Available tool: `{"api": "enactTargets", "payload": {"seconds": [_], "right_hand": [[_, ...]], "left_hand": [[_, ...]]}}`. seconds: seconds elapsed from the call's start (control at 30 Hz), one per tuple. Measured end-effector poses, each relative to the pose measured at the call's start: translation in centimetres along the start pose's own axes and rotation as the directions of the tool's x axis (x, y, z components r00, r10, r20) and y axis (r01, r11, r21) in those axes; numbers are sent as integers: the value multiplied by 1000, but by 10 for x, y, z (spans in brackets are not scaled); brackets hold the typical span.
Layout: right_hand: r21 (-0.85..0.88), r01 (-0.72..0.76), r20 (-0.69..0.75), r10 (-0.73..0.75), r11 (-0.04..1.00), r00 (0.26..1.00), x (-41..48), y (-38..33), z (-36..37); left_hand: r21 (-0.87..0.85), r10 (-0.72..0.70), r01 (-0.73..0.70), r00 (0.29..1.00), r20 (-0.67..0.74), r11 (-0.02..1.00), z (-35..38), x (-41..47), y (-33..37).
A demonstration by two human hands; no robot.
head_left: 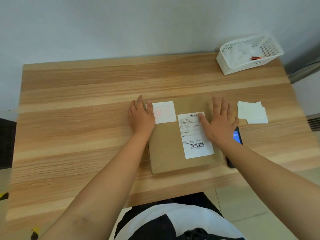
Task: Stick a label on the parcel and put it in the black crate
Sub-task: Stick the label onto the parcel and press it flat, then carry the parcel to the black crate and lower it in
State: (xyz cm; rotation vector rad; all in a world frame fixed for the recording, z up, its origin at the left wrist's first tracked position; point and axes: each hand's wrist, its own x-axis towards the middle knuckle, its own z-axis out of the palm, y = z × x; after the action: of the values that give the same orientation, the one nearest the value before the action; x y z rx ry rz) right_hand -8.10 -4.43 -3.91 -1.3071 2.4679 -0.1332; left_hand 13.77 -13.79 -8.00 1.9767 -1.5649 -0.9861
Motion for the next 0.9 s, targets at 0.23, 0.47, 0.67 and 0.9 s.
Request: {"api": "enactTargets", "payload": {"seconds": [0.23,0.47,0.67,0.9], "right_hand": [[409,-57,38,45,911,998,-39,21,-17],[779,-387,359,155,494,920,-50,33,-21],[765,-505,523,71,400,849,-31,52,-39],[723,-565,649,-108,398,754,-8,68,-51]], "left_hand": [[-126,18,-9,998,65,992,-26,-16,2],[-477,-143,280,942,302,833,-53,-67,-5],[-526,-321,570,810,491,631,-65,-104,-3],[-503,-451,620,784,427,602,-64,-115,0]]}}
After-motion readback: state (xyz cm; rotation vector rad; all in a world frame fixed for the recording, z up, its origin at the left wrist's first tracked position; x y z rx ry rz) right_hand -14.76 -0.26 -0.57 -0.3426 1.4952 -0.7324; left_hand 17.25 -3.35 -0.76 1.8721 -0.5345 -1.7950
